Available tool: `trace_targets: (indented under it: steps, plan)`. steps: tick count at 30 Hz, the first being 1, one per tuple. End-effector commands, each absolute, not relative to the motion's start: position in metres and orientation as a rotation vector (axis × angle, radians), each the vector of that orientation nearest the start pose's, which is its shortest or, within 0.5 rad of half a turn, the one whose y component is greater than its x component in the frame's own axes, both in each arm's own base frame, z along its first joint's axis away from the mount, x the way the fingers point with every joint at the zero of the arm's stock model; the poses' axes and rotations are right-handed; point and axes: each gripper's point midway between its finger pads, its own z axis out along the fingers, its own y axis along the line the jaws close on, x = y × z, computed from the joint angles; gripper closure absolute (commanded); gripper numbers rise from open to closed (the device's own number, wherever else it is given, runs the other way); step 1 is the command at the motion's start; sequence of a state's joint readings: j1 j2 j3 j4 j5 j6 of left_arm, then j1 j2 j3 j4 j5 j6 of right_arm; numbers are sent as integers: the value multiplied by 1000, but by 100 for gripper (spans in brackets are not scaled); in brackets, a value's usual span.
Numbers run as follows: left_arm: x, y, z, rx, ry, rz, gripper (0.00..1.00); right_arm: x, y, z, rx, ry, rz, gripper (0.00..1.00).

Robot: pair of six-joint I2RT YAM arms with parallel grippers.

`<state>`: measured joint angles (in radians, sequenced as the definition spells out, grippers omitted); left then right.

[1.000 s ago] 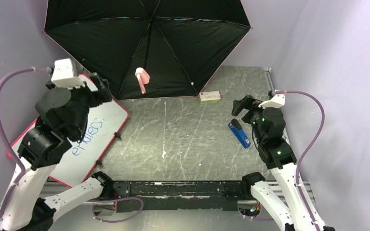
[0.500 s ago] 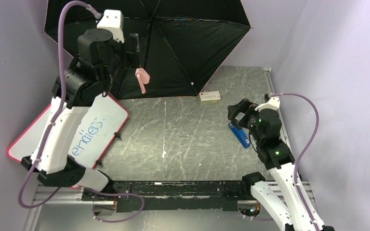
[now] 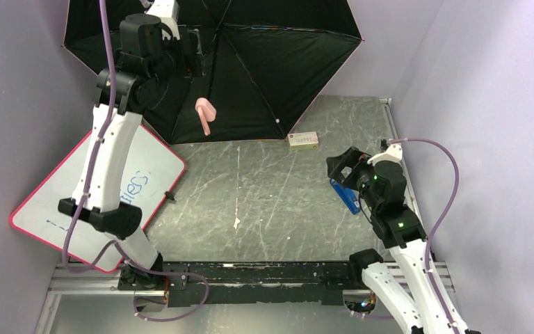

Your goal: Put away the umbrella

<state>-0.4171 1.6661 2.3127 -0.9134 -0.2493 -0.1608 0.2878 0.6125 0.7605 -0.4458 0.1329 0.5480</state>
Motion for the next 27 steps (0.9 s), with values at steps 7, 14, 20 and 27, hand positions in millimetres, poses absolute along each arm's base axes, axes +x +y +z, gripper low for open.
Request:
trace_targets:
  steps: [7, 14, 20, 27]
  plan:
    - [439, -182, 451, 176, 1863, -601, 3, 248, 79, 240, 333, 1904, 484, 0]
    - [444, -181, 450, 149, 1848, -689, 4, 247, 81, 234, 330, 1918, 493, 0]
    - [451, -188, 418, 171, 1936, -713, 7, 246, 80, 234, 331, 1920, 486, 0]
    - [454, -192, 398, 194, 1994, -722, 11, 245, 83, 232, 336, 1921, 508, 0]
